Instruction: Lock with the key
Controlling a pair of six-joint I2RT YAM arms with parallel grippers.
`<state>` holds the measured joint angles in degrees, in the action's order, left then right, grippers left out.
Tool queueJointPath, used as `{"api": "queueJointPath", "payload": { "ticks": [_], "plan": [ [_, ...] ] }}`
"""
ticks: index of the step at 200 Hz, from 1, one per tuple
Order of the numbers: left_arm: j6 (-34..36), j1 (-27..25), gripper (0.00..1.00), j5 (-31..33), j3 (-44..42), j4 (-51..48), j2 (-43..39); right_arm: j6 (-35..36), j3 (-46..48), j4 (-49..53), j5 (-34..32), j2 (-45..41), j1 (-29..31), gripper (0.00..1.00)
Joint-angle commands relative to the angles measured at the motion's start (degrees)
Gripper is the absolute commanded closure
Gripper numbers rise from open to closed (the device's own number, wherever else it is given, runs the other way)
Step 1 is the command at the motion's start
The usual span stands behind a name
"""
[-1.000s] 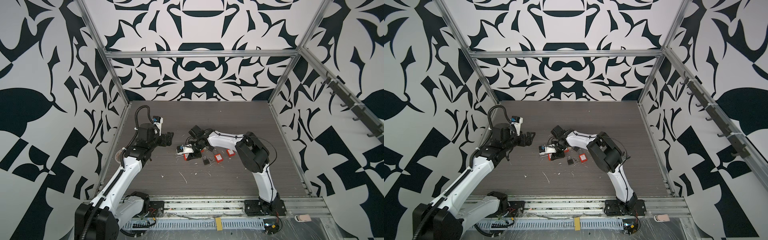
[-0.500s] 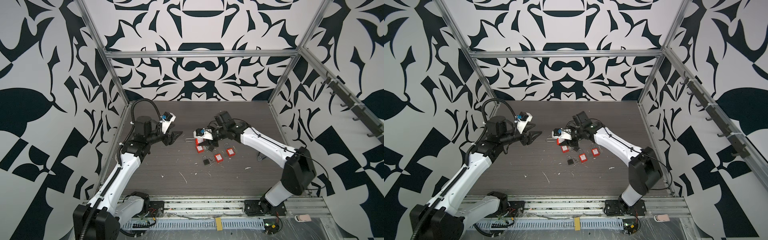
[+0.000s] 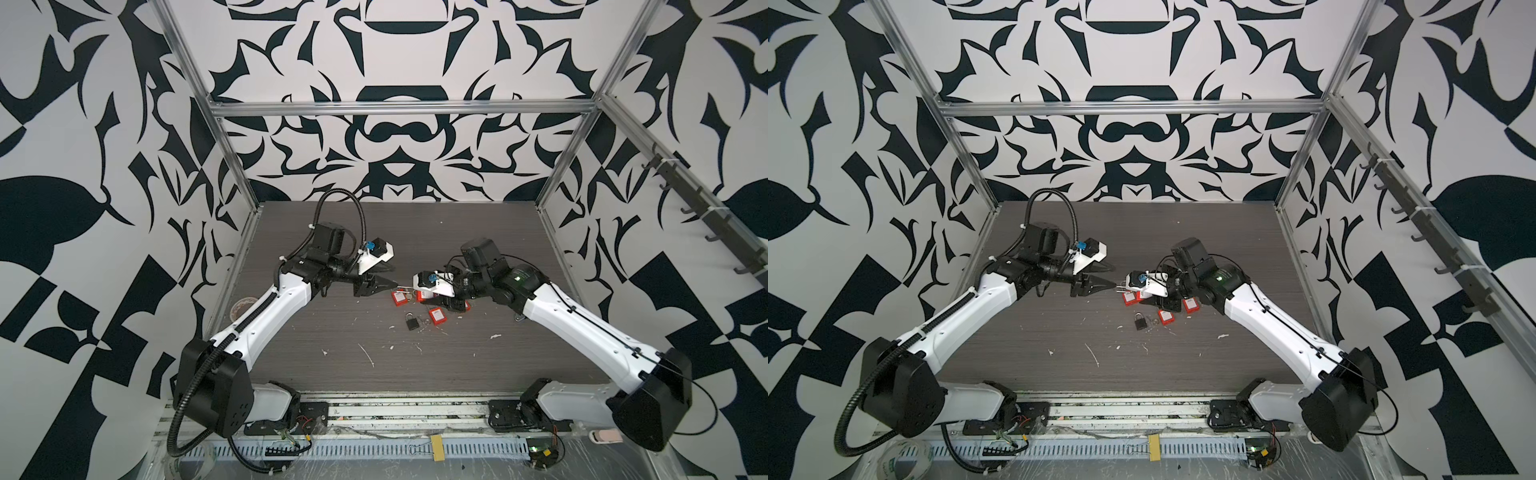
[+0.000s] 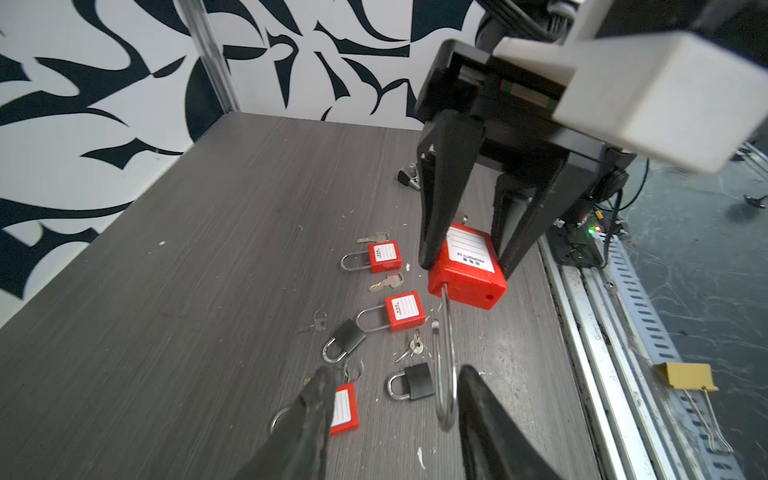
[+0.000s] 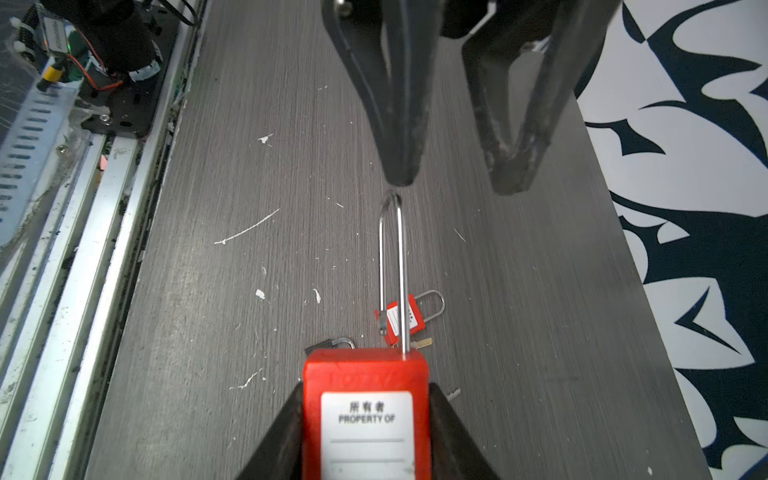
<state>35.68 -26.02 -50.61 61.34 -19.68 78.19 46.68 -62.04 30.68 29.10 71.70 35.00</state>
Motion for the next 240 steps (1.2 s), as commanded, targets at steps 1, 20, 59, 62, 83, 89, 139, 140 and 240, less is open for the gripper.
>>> {"api": "queueJointPath", "payload": {
  "ticks": [1,20,59,62,83,89,139,140,240],
  "plan": [
    [4.11,-1.98,0.50,-1.32,1.10,-3.85,0.79,-1.76,0.17,-1.02,-0.91,-1.67,0.01,0.83],
    [4.18,-2.62,0.52,0.80,0.67,-4.00,0.92,-1.84,0.17,-1.39,-0.94,-2.26,0.03,0.83],
    [4.92,-4.59,0.62,4.34,-0.21,-3.97,0.82,-1.79,-0.27,-1.76,-0.89,-2.13,0.03,0.83],
    [4.97,-4.77,0.62,4.56,-0.25,-4.01,0.86,-1.77,-0.32,-1.76,-0.85,-2.10,0.02,0.83],
    [5.01,-5.27,0.68,5.63,-0.35,-4.02,1.08,-1.85,-0.30,-2.42,-0.47,-2.22,0.01,0.83],
    [4.88,-5.36,0.71,5.61,-0.42,-3.97,1.09,-1.85,-0.36,-2.55,-0.42,-2.20,-0.01,0.83],
    [3.77,-5.83,0.85,4.70,-0.17,-4.04,1.86,-1.75,0.25,-3.69,0.14,-2.45,0.00,0.83],
    [3.78,-5.81,0.85,4.67,-0.17,-4.00,1.87,-1.76,0.25,-3.69,0.11,-2.45,-0.01,0.83],
    [0.64,-5.98,1.00,-0.37,-0.85,-1.03,1.98,-3.06,-2.47,6.14,-0.77,-3.08,-1.54,0.33]
  ]
}}
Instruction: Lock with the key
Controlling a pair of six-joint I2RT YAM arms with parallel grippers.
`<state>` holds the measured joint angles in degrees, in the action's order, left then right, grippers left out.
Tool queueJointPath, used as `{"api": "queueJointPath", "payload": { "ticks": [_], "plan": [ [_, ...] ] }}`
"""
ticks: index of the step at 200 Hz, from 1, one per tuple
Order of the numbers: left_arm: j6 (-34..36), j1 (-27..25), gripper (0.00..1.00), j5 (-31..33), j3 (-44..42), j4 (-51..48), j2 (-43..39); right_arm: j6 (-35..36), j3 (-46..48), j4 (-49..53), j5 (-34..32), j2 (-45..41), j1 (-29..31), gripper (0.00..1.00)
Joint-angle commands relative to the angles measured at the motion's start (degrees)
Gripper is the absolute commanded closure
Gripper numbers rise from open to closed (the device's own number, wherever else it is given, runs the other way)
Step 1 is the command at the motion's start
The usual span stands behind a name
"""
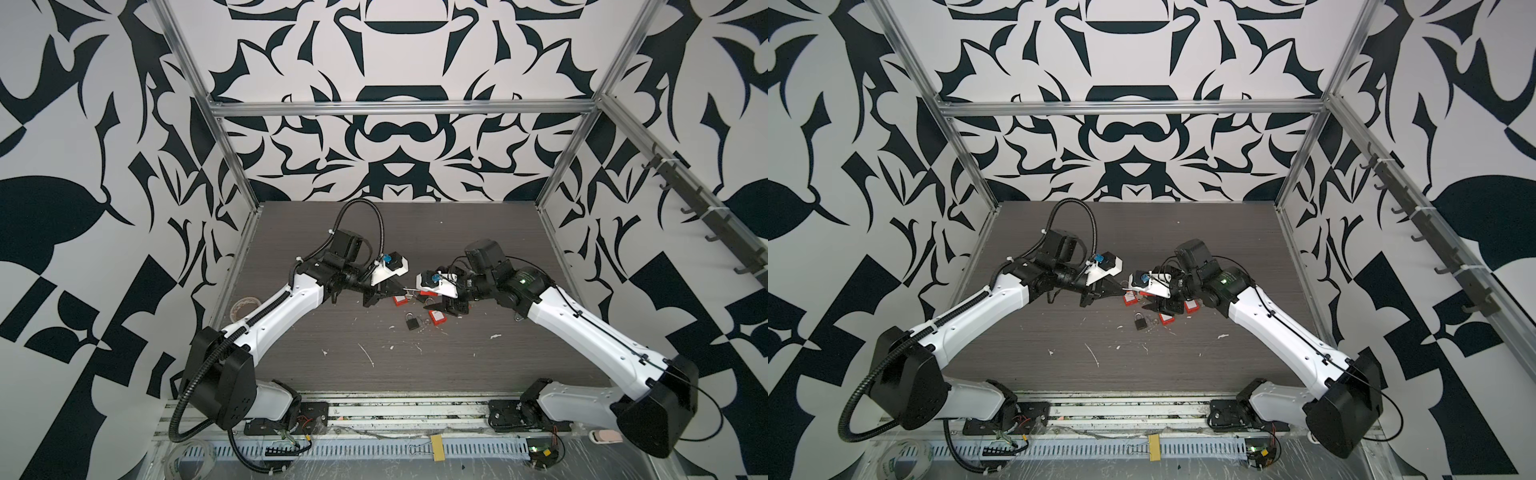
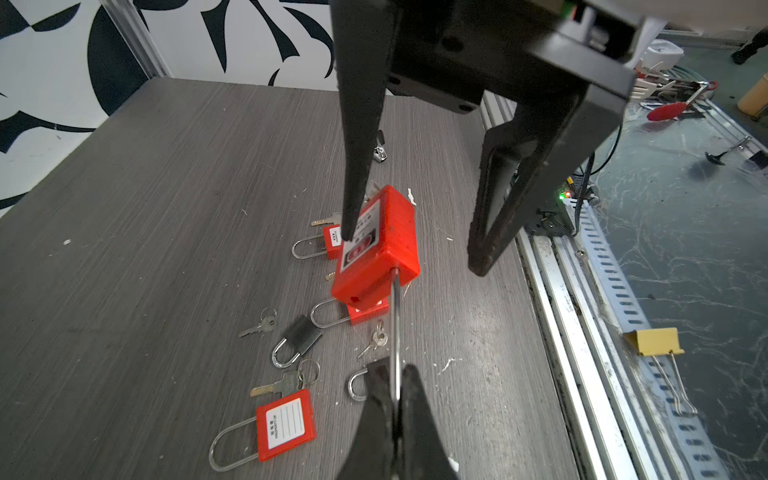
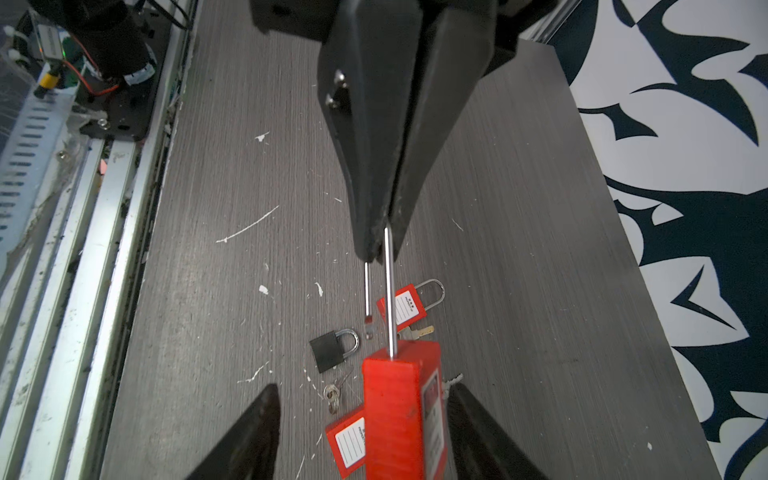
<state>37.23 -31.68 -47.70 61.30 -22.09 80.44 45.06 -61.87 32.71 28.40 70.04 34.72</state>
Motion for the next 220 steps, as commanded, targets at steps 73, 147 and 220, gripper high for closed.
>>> {"api": "queueJointPath", "payload": {
  "ticks": [73,147,220],
  "plan": [
    [0.01,-2.83,1.00,-3.24,-3.44,5.83,-1.56,0.23,-4.91,8.56,-0.28,1.83,-2.74,0.41],
    [0.82,-4.35,1.00,-2.82,-4.57,8.97,-1.79,2.97,-7.57,15.55,3.82,2.98,-2.73,0.82],
    [-3.26,-8.17,1.00,-3.51,-5.52,17.45,1.14,3.41,-5.98,9.89,6.46,2.28,-2.66,0.88]
  ]
}}
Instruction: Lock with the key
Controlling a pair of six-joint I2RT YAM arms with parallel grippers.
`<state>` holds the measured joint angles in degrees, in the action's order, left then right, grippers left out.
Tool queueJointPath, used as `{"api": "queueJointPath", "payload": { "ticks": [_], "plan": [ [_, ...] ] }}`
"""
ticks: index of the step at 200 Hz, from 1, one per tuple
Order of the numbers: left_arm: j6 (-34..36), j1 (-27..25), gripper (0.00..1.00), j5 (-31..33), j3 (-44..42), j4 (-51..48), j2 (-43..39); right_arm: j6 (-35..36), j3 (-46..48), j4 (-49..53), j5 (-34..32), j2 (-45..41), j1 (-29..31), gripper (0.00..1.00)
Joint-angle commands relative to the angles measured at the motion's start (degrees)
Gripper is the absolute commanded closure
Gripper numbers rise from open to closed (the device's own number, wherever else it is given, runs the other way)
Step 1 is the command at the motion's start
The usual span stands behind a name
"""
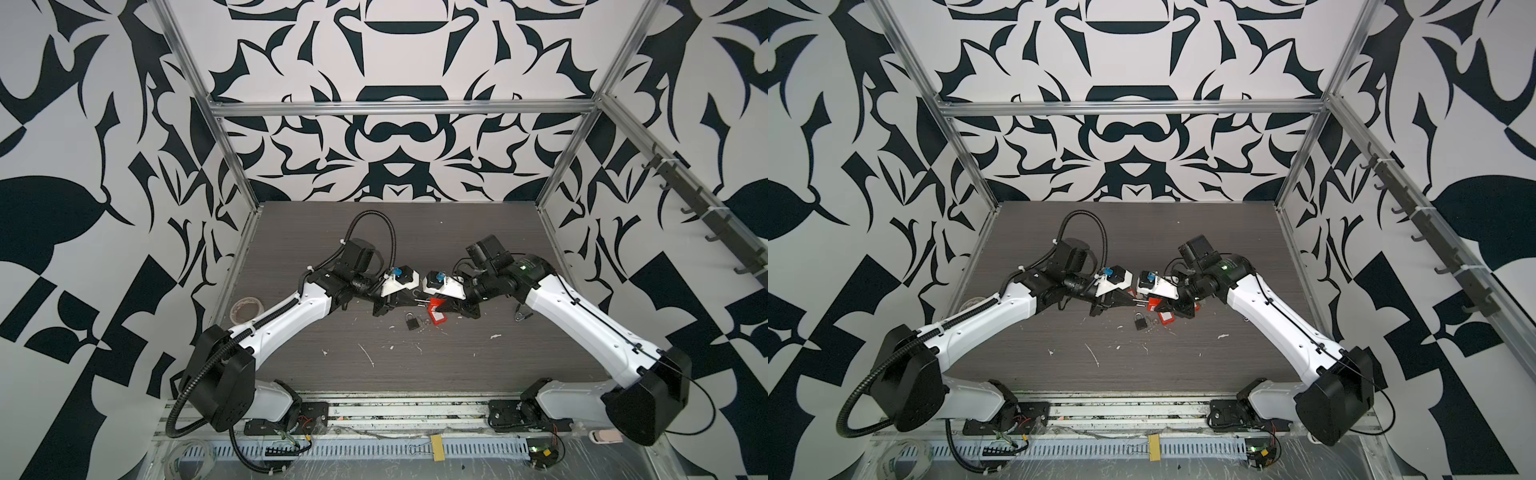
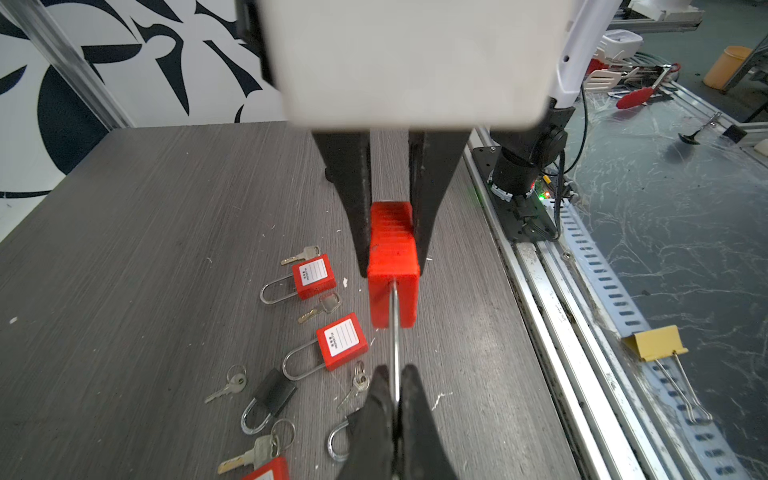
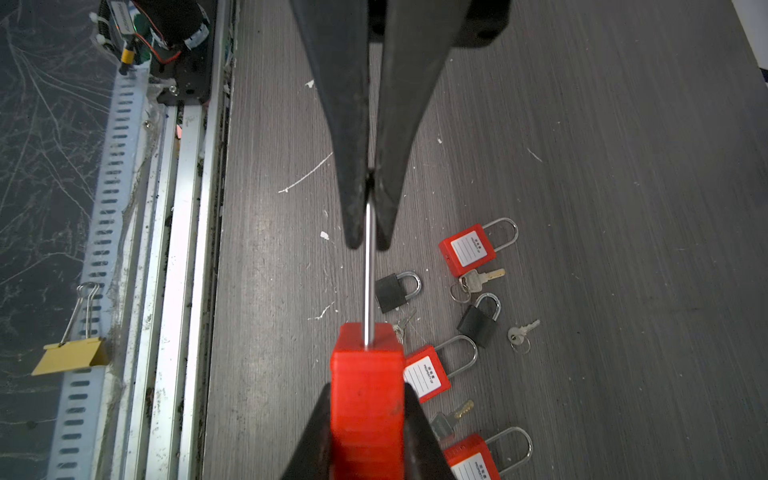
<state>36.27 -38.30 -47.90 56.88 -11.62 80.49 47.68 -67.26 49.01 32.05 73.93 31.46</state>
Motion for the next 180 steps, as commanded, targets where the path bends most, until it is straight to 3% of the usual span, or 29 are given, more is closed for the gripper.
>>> {"api": "queueJointPath", "payload": {
  "ticks": [1,33,107,133,160,180],
  "plan": [
    [-2.50,-1.53,1.00,-3.42,-1.09,7.19,1.13,0.81,-0.50,-6.88,2.52,-1.69,0.56,0.88],
    [-6.96,-2.02,1.00,-6.77,-0.90,10.01,3.20,0.79,1.74,-14.34,-0.51,-3.18,0.56,0.90],
    [-11.39,-4.85,1.00,-4.69,-2.46,20.29,7.27,-4.02,2.84,-23.25,8.05,-1.33,1.20,0.97],
    [-10.83,-3.22,1.00,-4.93,-1.87,19.09,6.55,-2.36,2.79,-18.63,4.10,-2.02,0.98,0.89],
    [-10.04,-0.17,1.00,-7.37,-0.60,16.40,6.25,-1.04,2.67,-11.87,-0.16,-3.81,-0.07,0.65],
    [-7.49,1.41,1.00,-7.95,1.19,12.30,6.03,-0.86,2.67,-7.56,-3.69,-5.90,-0.93,0.55]
  ]
}}
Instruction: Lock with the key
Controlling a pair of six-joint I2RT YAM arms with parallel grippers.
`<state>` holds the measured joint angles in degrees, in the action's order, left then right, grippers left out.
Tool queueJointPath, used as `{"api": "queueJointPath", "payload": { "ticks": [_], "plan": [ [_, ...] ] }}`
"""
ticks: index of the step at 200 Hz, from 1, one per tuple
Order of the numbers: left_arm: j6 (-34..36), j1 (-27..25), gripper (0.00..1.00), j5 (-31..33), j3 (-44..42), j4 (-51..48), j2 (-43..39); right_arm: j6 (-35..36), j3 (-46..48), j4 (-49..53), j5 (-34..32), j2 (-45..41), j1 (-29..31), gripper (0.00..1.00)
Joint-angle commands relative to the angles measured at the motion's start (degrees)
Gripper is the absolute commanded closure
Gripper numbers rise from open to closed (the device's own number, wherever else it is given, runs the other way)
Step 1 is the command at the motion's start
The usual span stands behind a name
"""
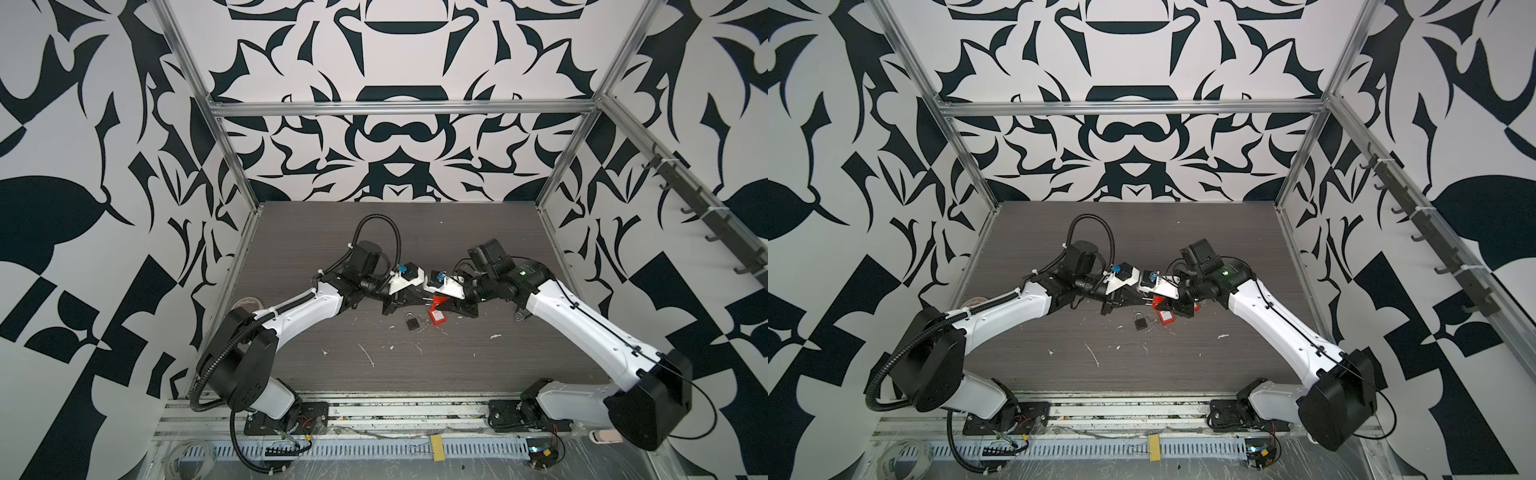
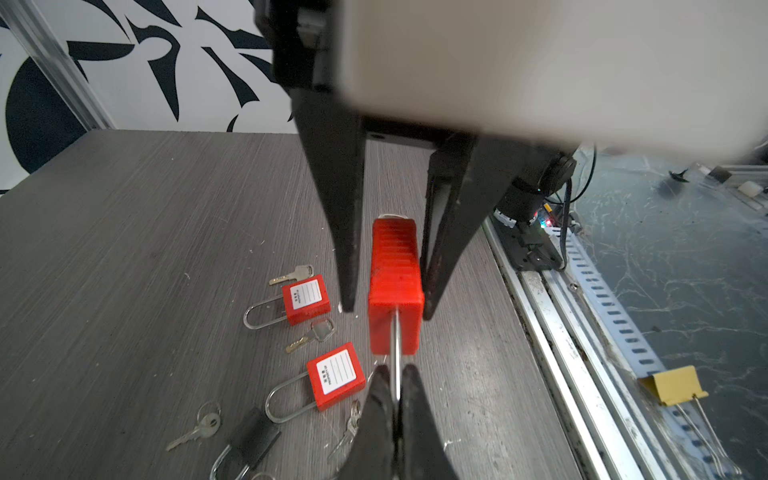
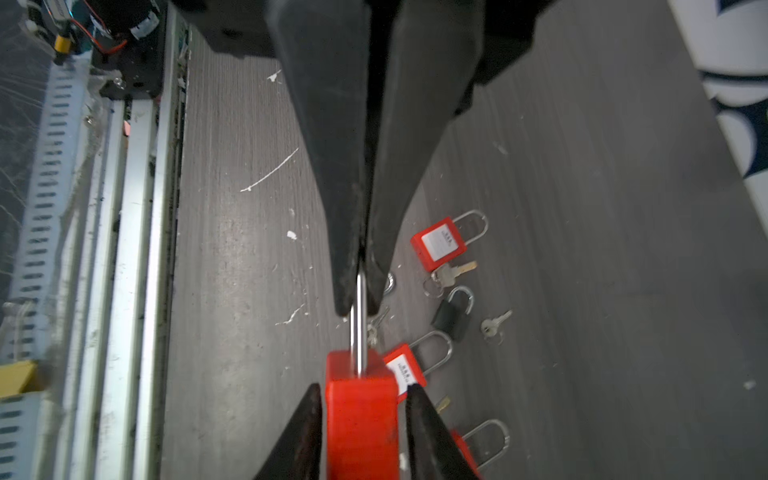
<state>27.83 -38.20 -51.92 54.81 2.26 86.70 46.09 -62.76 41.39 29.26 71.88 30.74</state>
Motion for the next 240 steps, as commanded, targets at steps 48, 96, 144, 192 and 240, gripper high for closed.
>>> {"api": "queueJointPath", "payload": {
  "ticks": [48,96,144,192,240],
  "plan": [
    [3.78,2.45,1.00,-4.98,5.56,-5.01,-0.02,-2.15,-5.19,11.79,-1.24,-8.69,-3.73,0.46],
    [6.38,2.46,1.00,-5.66,7.68,-8.57,0.36,-1.48,-5.46,16.68,-3.02,-7.96,-7.18,0.50],
    [8.42,2.37,1.00,-5.63,8.98,-11.41,0.33,-0.74,-5.19,13.96,-2.01,-5.97,-7.38,0.58],
    [10.00,1.83,1.00,-4.78,9.20,-13.15,0.43,-0.89,-6.06,13.14,-0.59,-5.17,-7.35,0.58],
    [10.66,0.76,1.00,-4.50,10.21,-13.66,1.08,-1.92,-4.59,10.88,-2.38,-4.08,-7.36,0.58]
  ]
}}
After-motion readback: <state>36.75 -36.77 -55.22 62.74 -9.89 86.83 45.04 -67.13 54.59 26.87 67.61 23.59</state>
